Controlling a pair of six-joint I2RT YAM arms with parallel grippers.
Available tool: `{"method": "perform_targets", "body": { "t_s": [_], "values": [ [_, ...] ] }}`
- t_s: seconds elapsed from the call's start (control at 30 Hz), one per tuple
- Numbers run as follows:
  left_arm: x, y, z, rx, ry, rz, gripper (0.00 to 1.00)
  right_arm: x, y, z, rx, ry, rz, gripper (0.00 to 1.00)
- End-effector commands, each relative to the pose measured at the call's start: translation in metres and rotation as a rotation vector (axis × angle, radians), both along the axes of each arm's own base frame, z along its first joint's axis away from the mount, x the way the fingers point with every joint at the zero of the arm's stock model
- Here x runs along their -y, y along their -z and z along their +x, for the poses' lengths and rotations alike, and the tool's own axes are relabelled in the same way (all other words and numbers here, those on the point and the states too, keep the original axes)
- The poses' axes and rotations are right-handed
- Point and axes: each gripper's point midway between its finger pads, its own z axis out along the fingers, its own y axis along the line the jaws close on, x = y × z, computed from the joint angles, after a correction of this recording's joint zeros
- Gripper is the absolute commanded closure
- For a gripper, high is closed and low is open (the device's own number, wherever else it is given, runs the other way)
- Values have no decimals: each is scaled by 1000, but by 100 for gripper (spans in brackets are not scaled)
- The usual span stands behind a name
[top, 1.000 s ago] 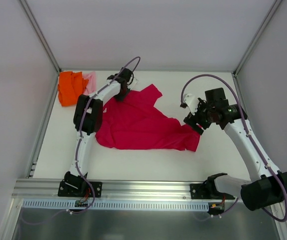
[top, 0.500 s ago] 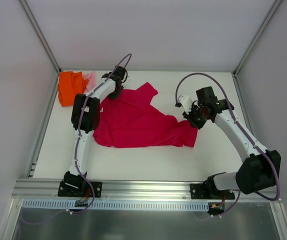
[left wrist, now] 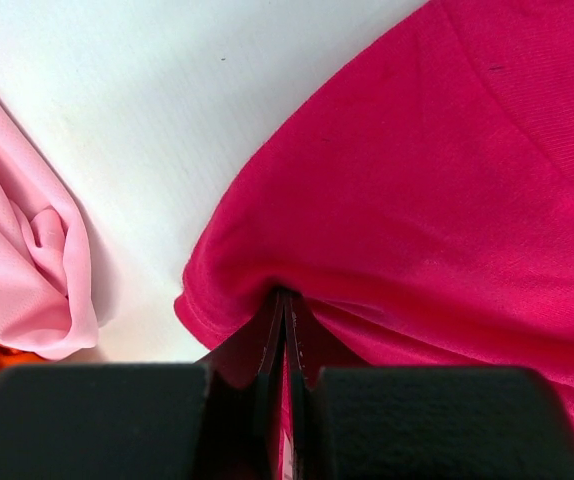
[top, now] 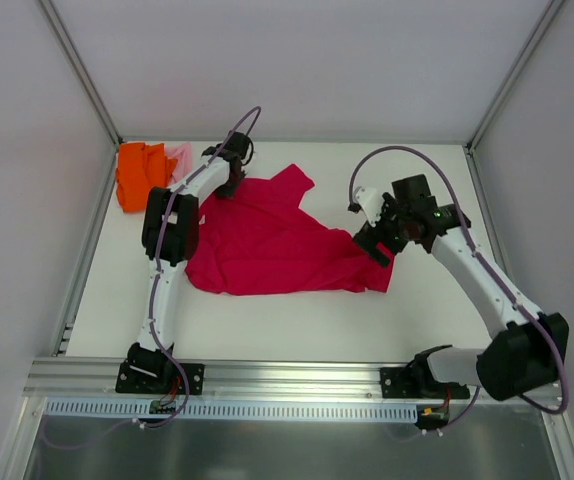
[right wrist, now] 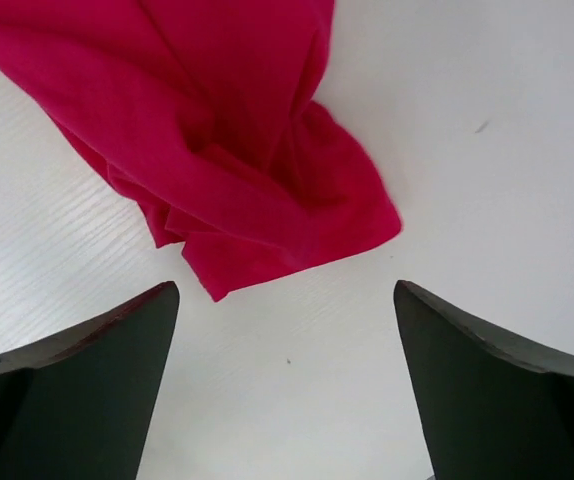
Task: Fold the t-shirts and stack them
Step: Flatten out the tshirt
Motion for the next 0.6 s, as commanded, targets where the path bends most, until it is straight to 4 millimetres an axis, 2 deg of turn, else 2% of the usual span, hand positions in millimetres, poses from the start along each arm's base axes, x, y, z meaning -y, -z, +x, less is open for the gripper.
{"method": "perform_targets", "body": {
  "t_s": [0.0, 0.03, 0.07, 0.1, 0.17, 0.2, 0.23, 0.33, 0.37, 0.47, 0.57],
  "values": [
    [-5, -4, -3, -8, -15, -9, 100, -3, -60, 11, 269, -17, 73, 6],
    [-4, -5, -3, -8, -12, -10, 100, -2, -65, 16, 296, 1, 75, 14],
    [-3, -5, -3, -9, -11, -14, 100, 2, -71, 24, 334, 41, 75, 33],
    [-3, -5, -4, -12, -11, -15, 100, 3, -73, 27, 342, 55, 71, 43],
    [0, -5, -4, -10, -6, -15, 100, 3, -61, 35, 297, 73, 46, 68],
    [1, -5, -5, -12, -5, -18, 100, 4, -52, 32, 241, 70, 26, 94],
    [3, -7, -6, -13, -2, -22, 100, 1, -38, 37, 180, 70, 5, 99],
    [7, -6, -12, -21, 13, -24, 100, -2, -8, 30, 49, 27, -48, 99],
    [9, -6, -12, -16, 15, -28, 100, -3, 8, 31, 0, 21, -76, 99],
    [11, -6, -14, -20, 20, -31, 100, -7, 33, 30, -92, 3, -114, 99],
    [12, -6, -15, -23, 20, -34, 100, -12, 44, 29, -137, -22, -134, 99]
  ]
}}
